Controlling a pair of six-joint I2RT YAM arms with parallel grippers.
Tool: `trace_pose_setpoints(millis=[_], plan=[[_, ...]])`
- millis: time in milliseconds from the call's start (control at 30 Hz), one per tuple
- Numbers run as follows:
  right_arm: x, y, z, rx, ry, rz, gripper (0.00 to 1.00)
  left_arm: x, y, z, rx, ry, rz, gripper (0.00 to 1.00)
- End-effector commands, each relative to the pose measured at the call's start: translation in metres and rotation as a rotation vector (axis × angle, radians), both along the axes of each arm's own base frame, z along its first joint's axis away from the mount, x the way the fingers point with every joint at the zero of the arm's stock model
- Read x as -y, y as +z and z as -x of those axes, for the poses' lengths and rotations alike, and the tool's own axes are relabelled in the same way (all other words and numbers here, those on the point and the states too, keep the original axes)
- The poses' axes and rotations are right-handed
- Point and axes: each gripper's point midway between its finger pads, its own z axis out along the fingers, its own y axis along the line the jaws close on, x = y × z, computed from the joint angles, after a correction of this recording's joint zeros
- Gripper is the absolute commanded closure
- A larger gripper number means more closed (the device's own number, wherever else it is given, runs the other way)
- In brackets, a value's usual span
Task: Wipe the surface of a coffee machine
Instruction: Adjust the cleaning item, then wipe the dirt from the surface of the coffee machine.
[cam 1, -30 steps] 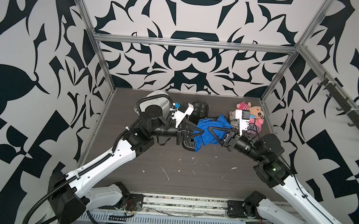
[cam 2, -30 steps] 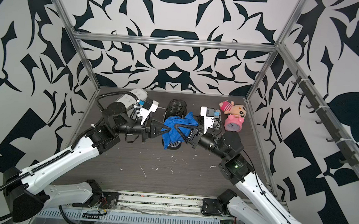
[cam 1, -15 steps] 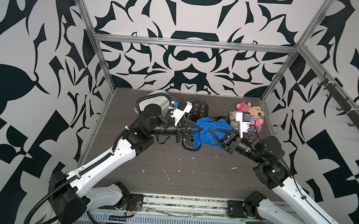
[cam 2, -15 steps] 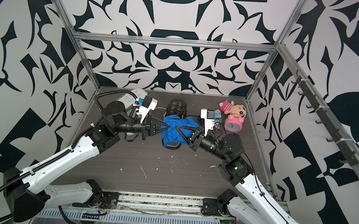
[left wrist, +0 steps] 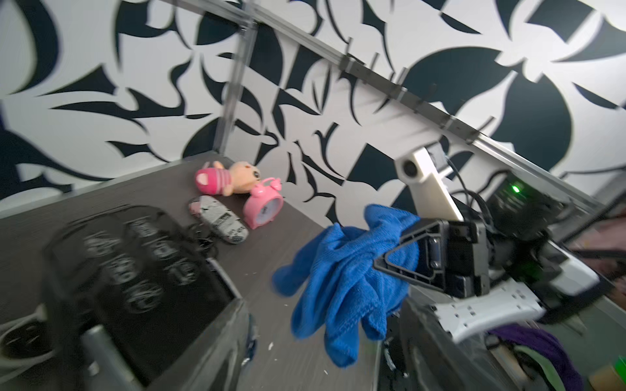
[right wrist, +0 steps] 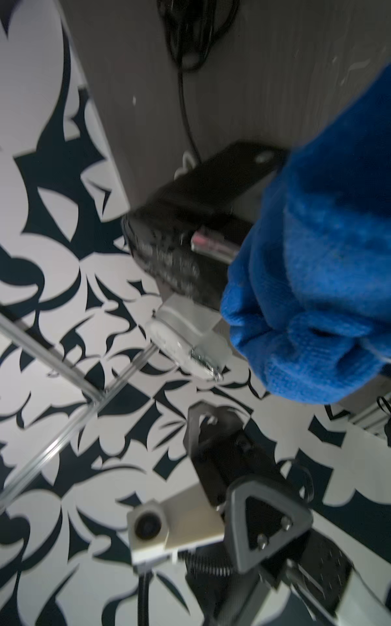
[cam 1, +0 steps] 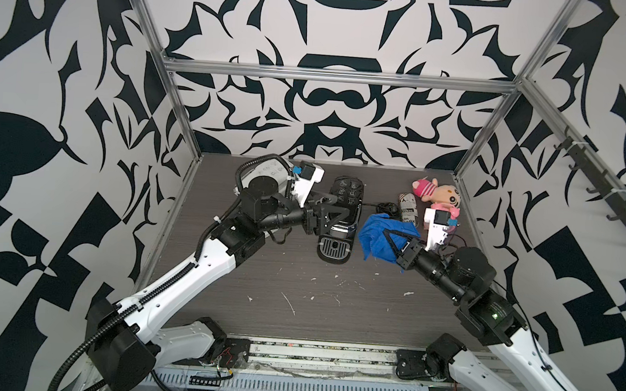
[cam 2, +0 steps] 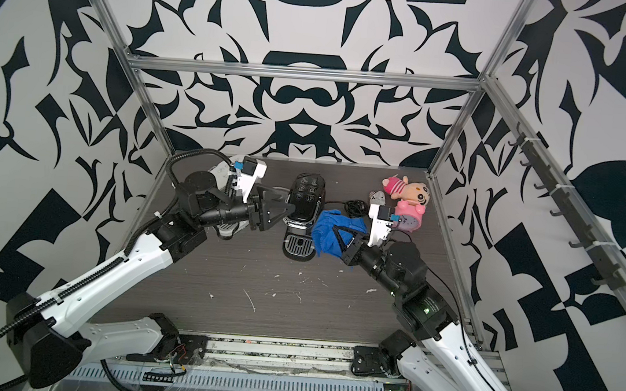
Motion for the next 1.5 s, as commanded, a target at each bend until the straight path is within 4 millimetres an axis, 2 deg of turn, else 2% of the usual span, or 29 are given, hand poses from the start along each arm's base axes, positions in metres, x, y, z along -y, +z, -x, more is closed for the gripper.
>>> trace_pose_setpoints(millis=[0, 67, 200, 400, 600, 733, 867, 967, 1200, 1333, 1467], plan=[[0.018, -0.055, -0.017, -0.112, -0.099, 0.138, 1.00, -0.028, 0.002, -0.057, -0.118, 0.231, 0.003, 0.26], [0.010, -0.079, -0.030, -0.152, -0.064, 0.137, 1.00, -0.024, -0.024, -0.087, -0.230, 0.244, -0.054, 0.25], [-0.009, -0.113, -0.062, -0.158, 0.015, 0.062, 1.00, -0.010, -0.068, -0.123, -0.333, 0.239, -0.174, 0.24], [-0.027, -0.130, -0.094, -0.120, 0.089, 0.016, 1.00, 0.000, -0.109, -0.158, -0.506, 0.203, -0.144, 0.28], [-0.059, -0.116, -0.104, -0.125, 0.240, -0.122, 1.00, 0.009, -0.129, -0.160, -0.567, 0.157, -0.114, 0.29], [-0.062, -0.110, -0.106, -0.106, 0.249, -0.185, 1.00, 0.012, -0.141, -0.157, -0.609, 0.142, -0.081, 0.29], [-0.064, -0.120, -0.111, -0.112, 0.248, -0.189, 1.00, 0.013, -0.152, -0.154, -0.656, 0.133, -0.065, 0.29], [-0.064, -0.136, -0.119, -0.142, 0.225, -0.194, 1.00, 0.012, -0.159, -0.149, -0.681, 0.135, -0.056, 0.29], [-0.055, -0.200, -0.136, -0.302, 0.098, -0.207, 1.00, 0.005, -0.166, -0.138, -0.716, 0.156, -0.021, 0.29], [-0.059, -0.195, -0.138, -0.284, 0.101, -0.338, 1.00, 0.001, -0.162, -0.134, -0.704, 0.174, -0.018, 0.29], [-0.074, -0.166, -0.134, -0.213, 0.131, -0.472, 1.00, 0.000, -0.161, -0.132, -0.703, 0.182, -0.009, 0.29]])
